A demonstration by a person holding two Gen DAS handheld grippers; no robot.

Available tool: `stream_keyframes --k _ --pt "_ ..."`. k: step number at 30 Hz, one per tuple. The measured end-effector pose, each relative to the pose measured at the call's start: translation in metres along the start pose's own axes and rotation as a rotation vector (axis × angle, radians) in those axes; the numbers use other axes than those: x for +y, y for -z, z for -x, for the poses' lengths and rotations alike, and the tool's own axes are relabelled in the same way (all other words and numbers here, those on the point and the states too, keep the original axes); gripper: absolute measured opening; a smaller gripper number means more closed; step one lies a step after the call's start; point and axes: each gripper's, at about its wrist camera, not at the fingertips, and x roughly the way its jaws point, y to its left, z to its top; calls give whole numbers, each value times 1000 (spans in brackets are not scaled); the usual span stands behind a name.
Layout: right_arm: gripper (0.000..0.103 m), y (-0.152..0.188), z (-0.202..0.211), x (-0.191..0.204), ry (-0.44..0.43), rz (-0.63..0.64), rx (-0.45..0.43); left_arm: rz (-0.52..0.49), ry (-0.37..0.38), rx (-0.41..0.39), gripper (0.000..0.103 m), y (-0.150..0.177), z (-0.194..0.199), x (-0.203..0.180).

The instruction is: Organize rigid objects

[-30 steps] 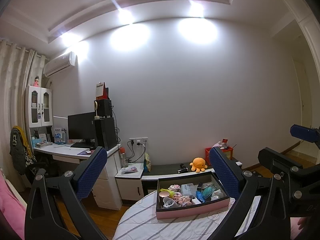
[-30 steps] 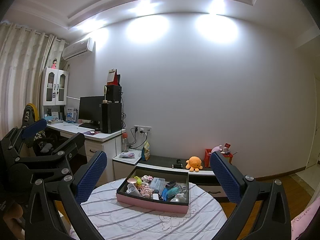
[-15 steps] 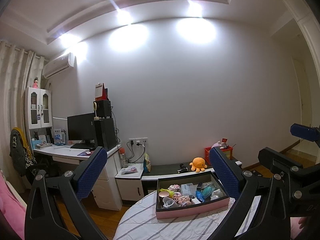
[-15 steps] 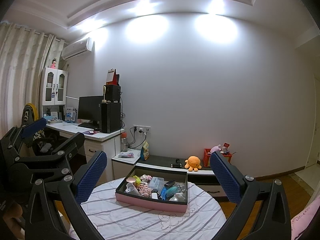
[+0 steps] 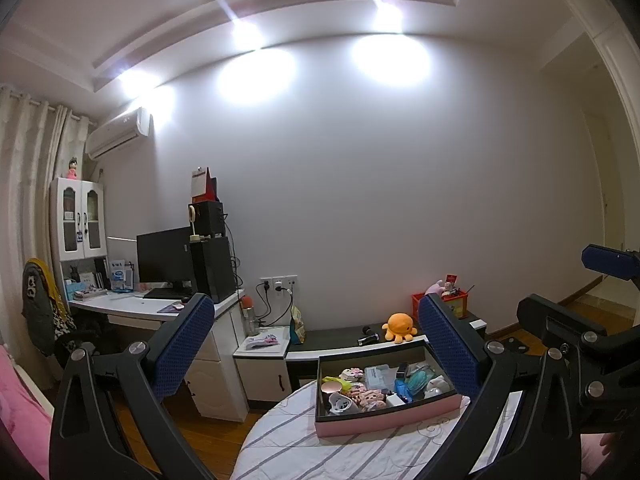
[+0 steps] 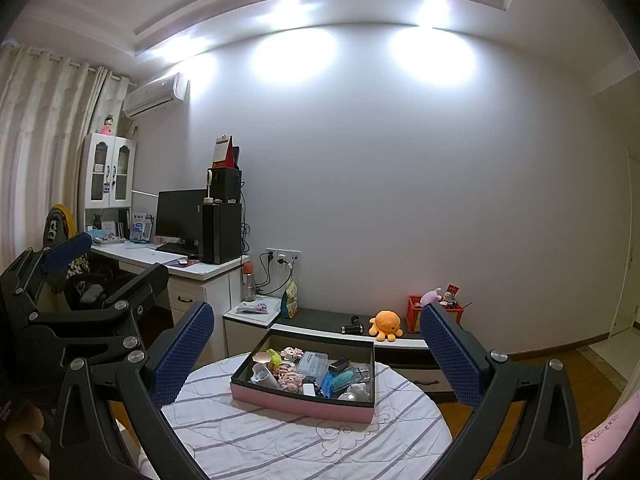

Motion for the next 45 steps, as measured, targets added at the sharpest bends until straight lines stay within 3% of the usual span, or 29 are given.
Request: stream_keyframes --k 45 --pt "103 12 -2 0 14 -5 25 -6 22 13 103 9 1 9"
